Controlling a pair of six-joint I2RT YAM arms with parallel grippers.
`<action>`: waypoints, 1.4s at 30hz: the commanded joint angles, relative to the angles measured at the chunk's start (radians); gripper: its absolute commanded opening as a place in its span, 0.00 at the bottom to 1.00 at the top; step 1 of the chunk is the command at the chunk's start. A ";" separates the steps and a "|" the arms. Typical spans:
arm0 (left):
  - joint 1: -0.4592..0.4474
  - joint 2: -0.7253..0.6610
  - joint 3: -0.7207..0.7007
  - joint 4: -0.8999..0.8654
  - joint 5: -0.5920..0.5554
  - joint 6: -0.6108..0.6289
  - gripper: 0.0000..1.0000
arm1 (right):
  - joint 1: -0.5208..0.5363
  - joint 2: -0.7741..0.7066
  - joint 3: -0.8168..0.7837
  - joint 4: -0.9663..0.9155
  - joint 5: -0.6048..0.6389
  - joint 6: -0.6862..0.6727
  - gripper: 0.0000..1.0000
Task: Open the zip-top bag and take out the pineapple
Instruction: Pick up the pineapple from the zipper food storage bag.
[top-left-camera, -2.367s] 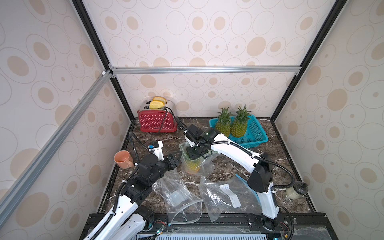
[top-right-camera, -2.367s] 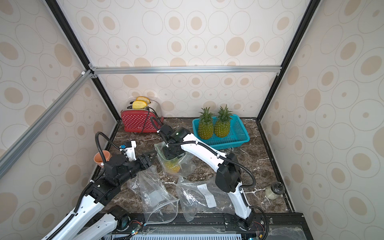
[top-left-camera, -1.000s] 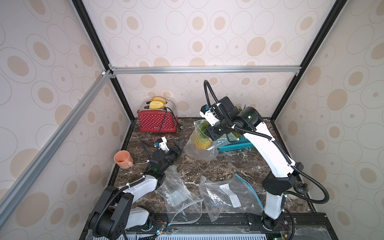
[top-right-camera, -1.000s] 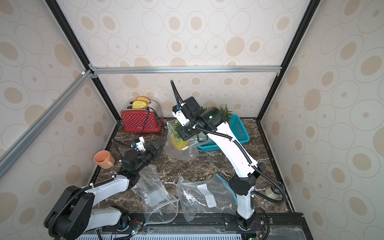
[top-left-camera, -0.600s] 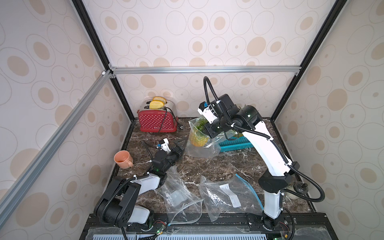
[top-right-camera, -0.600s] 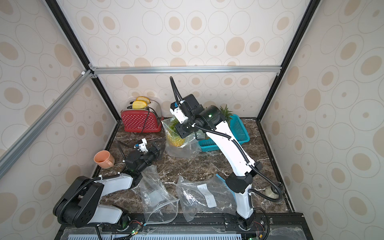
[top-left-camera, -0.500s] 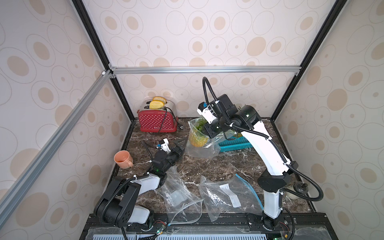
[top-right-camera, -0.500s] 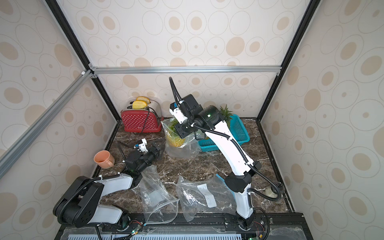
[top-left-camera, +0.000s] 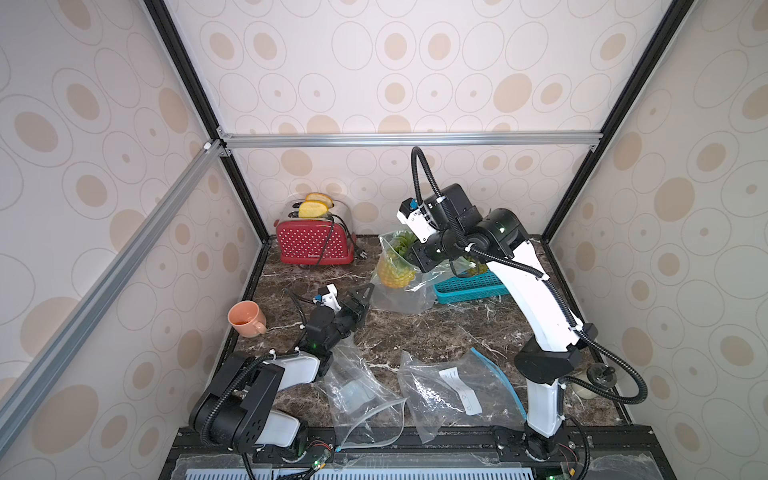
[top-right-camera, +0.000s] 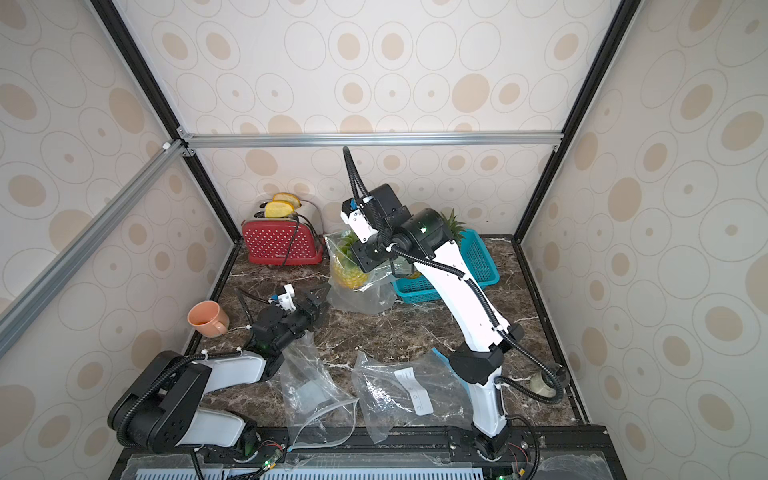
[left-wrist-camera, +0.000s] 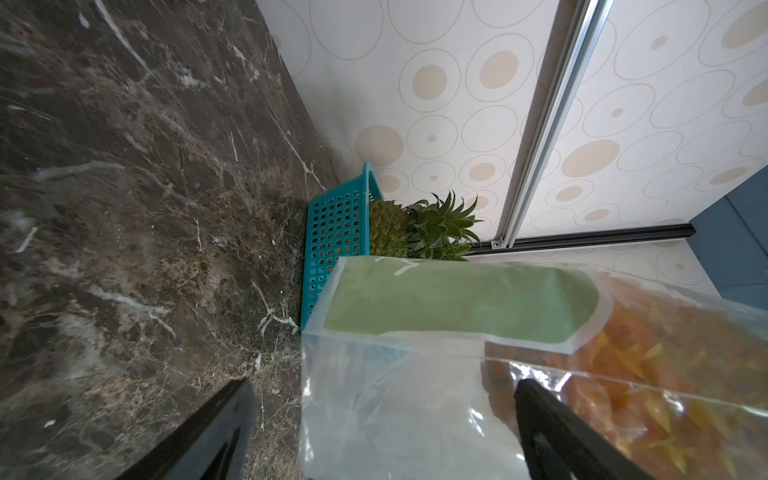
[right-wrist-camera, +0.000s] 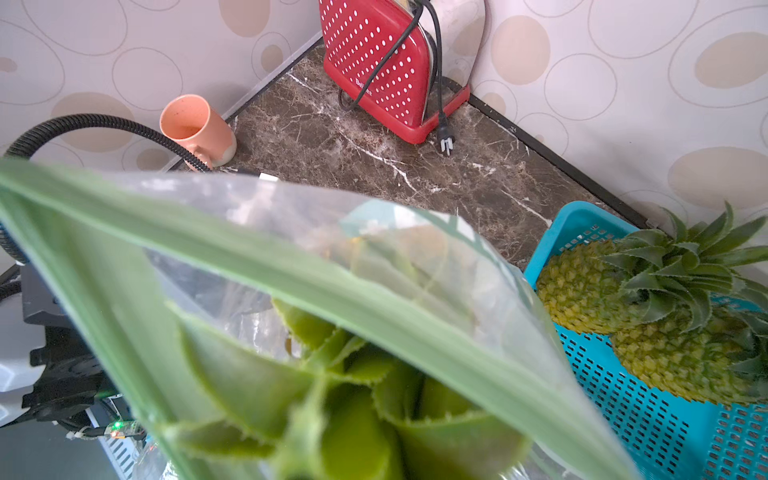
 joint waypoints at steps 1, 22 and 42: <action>-0.003 0.028 0.044 0.065 0.002 -0.015 0.99 | -0.005 -0.017 0.034 0.049 -0.021 -0.007 0.00; -0.036 0.318 0.154 0.266 -0.072 -0.082 0.00 | -0.004 -0.064 -0.010 0.053 -0.004 -0.012 0.00; -0.046 -0.157 0.260 -1.166 -0.711 0.389 0.00 | -0.004 -0.204 -0.046 0.037 0.061 -0.038 0.00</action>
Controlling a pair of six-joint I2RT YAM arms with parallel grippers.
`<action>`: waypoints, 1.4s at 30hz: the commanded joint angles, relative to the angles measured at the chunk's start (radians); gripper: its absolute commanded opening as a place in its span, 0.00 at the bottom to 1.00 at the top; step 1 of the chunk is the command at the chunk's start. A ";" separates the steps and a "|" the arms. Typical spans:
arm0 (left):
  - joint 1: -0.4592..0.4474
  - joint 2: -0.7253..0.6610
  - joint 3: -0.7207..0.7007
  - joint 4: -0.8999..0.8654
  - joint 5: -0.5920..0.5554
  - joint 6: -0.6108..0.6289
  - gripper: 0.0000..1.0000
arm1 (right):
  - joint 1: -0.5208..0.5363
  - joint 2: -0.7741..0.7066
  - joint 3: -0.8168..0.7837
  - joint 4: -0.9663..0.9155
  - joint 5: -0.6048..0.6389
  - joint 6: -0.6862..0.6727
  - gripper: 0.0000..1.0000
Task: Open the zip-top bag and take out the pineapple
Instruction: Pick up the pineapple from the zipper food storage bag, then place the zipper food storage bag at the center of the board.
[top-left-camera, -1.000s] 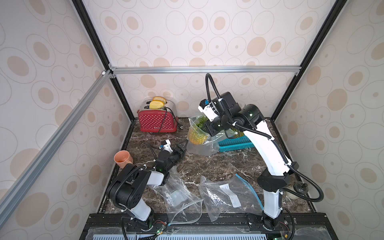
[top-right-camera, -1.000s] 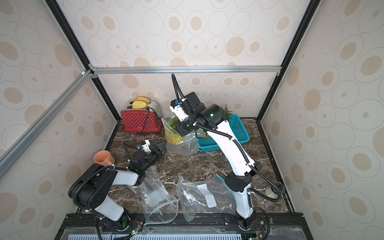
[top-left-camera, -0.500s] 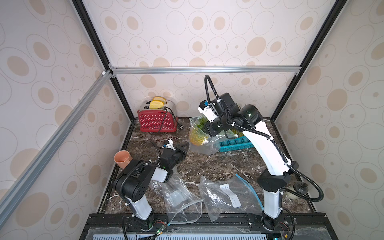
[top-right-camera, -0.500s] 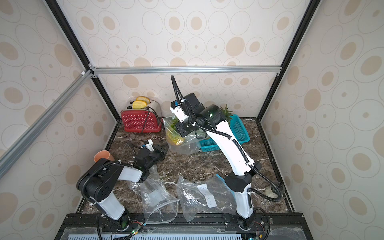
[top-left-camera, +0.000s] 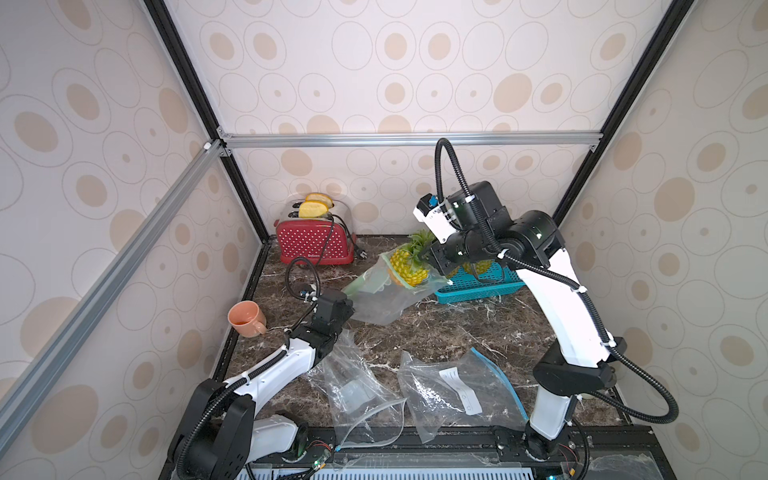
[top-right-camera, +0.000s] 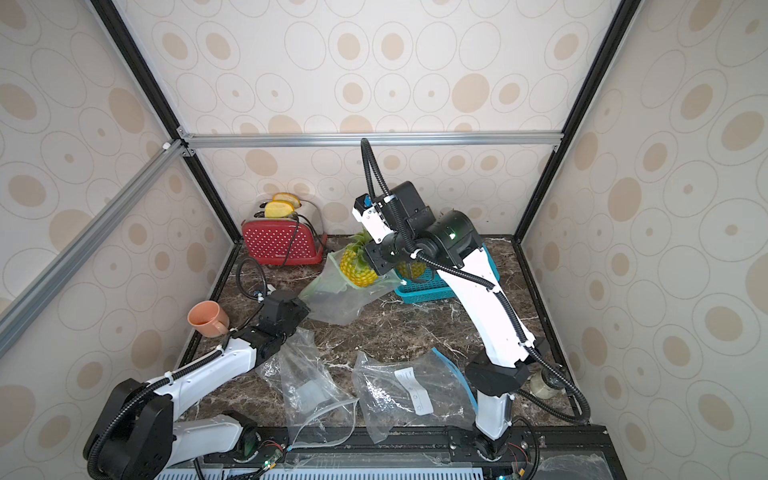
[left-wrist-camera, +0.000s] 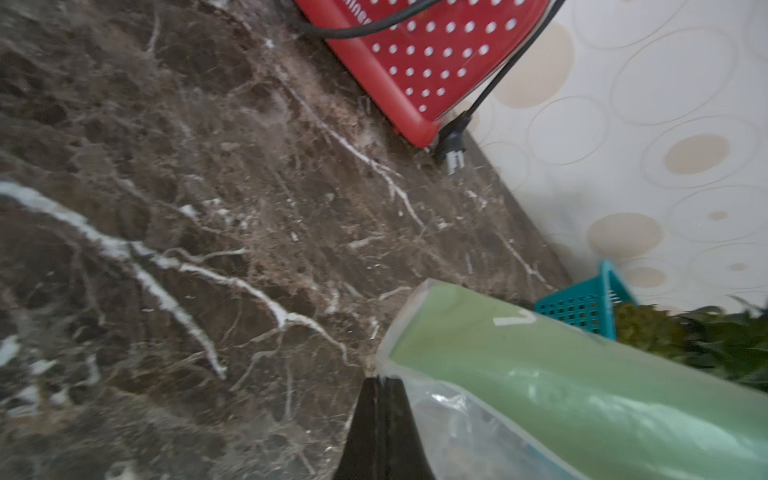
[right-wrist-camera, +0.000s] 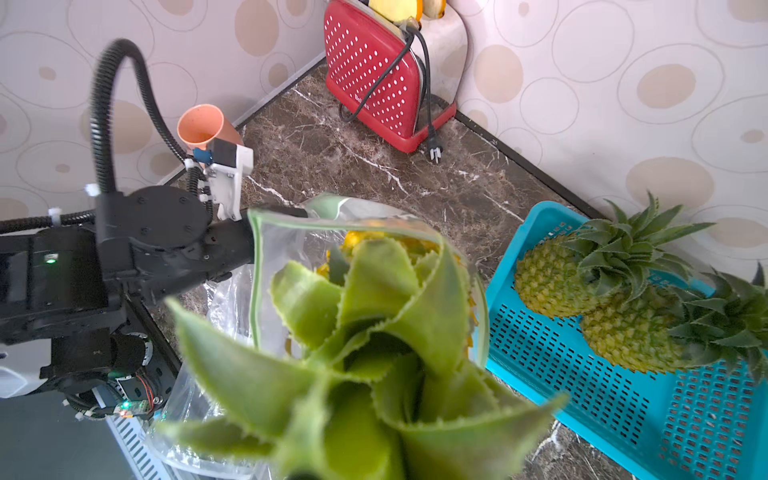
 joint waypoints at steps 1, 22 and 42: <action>-0.001 0.018 -0.002 -0.157 -0.122 0.035 0.00 | -0.005 -0.065 0.006 0.069 0.048 -0.020 0.00; -0.001 0.053 0.010 -0.242 -0.201 0.063 0.00 | -0.017 -0.207 -0.053 0.162 0.159 -0.058 0.00; 0.029 0.017 0.224 -0.310 -0.192 0.044 0.74 | -0.361 -0.190 -0.347 0.258 0.227 -0.098 0.00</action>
